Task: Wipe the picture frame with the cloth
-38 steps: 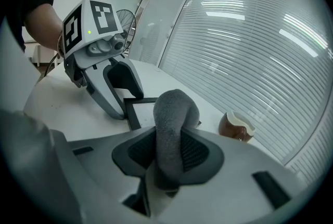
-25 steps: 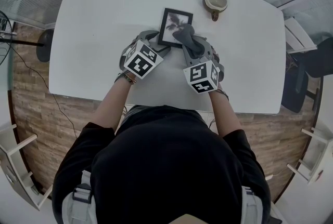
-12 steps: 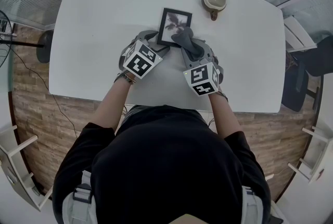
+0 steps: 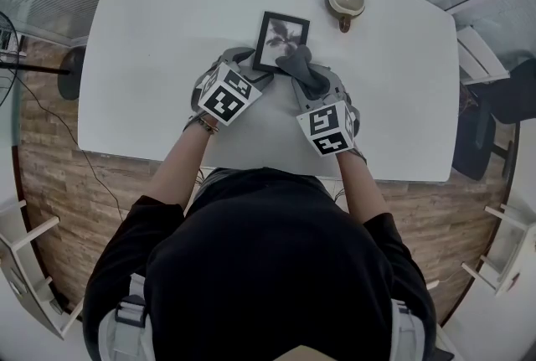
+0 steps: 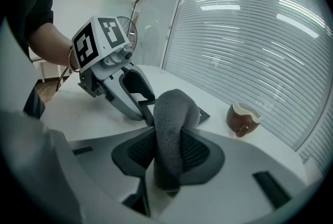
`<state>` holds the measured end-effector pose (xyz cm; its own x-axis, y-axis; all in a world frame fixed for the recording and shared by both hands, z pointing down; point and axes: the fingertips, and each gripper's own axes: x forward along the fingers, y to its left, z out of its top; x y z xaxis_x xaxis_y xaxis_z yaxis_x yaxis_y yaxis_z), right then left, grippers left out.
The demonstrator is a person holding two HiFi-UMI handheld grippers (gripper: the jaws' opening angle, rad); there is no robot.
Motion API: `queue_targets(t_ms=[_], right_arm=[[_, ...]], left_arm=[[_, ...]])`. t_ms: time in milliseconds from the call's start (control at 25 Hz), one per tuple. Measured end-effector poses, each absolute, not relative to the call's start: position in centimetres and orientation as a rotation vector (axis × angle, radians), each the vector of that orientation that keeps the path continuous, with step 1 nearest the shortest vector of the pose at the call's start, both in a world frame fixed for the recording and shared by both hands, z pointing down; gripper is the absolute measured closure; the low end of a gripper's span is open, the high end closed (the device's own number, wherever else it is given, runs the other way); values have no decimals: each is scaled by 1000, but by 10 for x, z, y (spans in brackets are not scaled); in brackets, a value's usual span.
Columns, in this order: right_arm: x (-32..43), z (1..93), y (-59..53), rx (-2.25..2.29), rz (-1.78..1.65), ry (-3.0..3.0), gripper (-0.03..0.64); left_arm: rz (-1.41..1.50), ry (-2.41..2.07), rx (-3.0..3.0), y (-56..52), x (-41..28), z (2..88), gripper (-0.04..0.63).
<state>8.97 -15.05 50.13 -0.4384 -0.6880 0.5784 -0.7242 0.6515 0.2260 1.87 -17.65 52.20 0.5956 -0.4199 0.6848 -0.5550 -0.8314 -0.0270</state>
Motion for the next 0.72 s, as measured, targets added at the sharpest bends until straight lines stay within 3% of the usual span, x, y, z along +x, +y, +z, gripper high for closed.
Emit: queue_targets(t_ms=[720], right_arm=[[91,494,-145,1086,176,-2276,495]], left_arm=[[1050,-827,2654,-176,19,521,302]])
